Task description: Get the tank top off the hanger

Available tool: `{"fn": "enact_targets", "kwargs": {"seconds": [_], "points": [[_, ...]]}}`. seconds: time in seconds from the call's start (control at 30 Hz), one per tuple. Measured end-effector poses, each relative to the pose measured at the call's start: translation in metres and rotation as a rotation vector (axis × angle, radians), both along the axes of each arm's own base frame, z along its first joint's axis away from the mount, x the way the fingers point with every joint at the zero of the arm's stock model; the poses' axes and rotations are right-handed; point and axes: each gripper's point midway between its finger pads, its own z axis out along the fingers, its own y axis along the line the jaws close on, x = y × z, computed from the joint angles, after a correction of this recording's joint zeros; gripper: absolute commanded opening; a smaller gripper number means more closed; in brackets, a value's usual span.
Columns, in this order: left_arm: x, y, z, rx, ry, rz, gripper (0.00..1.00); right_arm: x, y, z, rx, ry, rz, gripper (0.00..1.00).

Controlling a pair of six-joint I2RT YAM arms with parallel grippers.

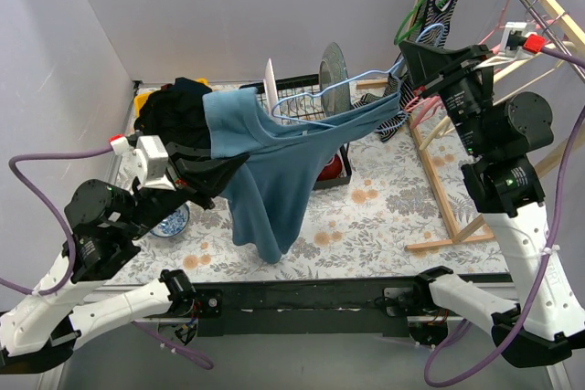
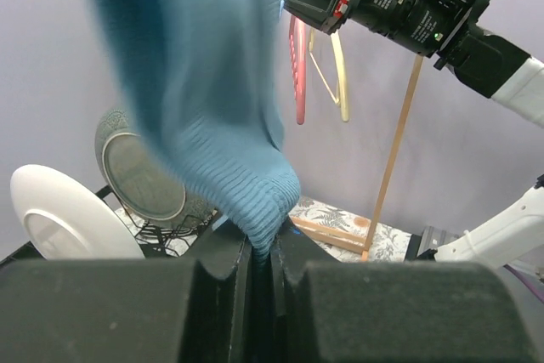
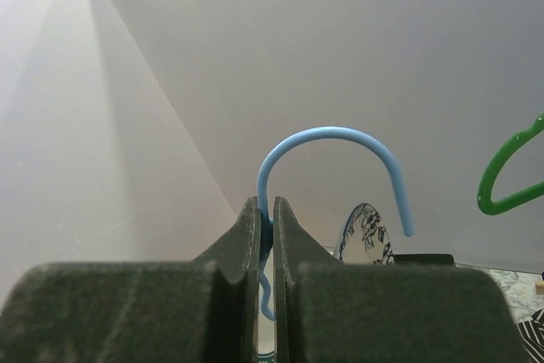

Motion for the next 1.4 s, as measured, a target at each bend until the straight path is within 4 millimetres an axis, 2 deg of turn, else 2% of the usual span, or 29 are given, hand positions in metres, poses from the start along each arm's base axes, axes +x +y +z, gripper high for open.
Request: {"fn": "enact_targets", "kwargs": {"seconds": [0.4, 0.63, 0.8, 1.0, 1.4], "points": [[0.009, 0.015, -0.004, -0.022, 0.056, 0.079, 0.00, -0.008, -0.007, 0.006, 0.048, -0.012, -0.012, 0.01], [0.009, 0.010, -0.009, -0.017, 0.053, 0.068, 0.00, -0.010, 0.003, 0.011, 0.203, 0.013, 0.093, 0.01], [0.010, 0.005, -0.015, -0.001, 0.058, 0.056, 0.00, -0.013, 0.008, 0.024, 0.336, 0.023, 0.175, 0.01], [0.011, 0.002, -0.022, 0.009, 0.062, 0.051, 0.00, -0.027, 0.005, 0.043, 0.498, 0.000, 0.274, 0.01], [0.010, 0.008, -0.022, 0.001, 0.062, 0.064, 0.00, -0.036, 0.001, 0.053, 0.654, 0.027, 0.358, 0.01]]}}
